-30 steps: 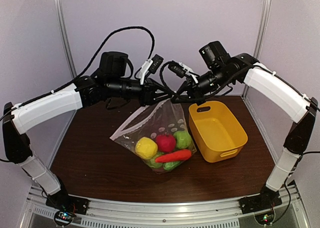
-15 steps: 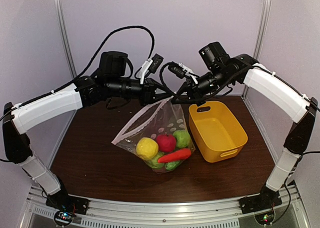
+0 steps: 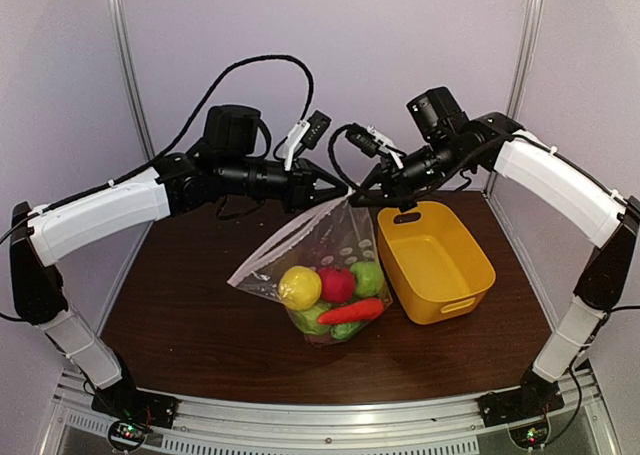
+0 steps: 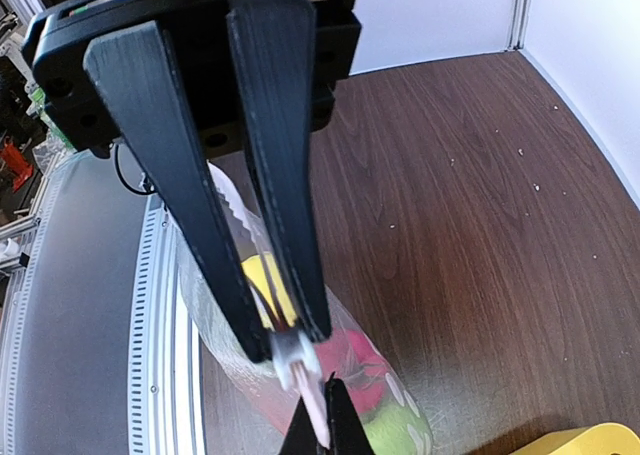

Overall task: Place the food in the zip-top bag and seal the zipper
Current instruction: Zip the zipper of the food storage bag.

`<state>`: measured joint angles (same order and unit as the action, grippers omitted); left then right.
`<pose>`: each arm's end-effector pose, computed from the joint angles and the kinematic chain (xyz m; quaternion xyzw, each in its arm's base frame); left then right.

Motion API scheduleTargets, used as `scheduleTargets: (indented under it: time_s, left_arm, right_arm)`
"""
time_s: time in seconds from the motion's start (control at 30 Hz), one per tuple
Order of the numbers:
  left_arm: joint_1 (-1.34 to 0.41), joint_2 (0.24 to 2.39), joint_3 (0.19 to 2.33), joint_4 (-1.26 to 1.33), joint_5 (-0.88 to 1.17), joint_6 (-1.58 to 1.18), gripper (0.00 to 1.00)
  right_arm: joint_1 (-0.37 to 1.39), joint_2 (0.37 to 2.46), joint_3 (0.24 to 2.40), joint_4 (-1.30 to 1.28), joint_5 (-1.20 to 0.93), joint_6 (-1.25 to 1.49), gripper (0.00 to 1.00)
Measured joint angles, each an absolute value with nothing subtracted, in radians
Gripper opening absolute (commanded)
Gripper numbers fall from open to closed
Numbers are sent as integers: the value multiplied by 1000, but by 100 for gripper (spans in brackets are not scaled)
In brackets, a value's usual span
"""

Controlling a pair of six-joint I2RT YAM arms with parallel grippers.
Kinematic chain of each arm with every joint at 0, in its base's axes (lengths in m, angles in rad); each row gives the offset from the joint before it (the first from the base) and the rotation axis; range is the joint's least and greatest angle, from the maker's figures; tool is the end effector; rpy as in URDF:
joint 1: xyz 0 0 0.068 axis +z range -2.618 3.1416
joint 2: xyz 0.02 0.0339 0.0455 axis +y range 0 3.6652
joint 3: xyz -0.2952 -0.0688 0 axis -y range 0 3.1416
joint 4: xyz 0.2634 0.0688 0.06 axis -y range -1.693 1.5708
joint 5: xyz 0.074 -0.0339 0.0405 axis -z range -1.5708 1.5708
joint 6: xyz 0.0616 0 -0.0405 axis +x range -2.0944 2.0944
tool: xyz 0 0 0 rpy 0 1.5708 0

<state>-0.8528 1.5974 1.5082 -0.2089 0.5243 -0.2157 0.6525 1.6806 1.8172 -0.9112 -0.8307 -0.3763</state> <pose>0.2513 -0.3345 0.4075 0.3895 0.6895 -0.4716 0.3878 0.2804 0.2715 0.4214 -0.5512 0.6573 0.4172 0.3001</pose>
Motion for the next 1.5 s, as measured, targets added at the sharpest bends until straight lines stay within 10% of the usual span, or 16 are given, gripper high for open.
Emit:
scheduleTargets:
  time_s: [1.5]
  left_arm:
    - [-852,1351,1264,-337,334,-173,0]
  right_arm:
    - [356,1580,1605,-740,-927,-280,0]
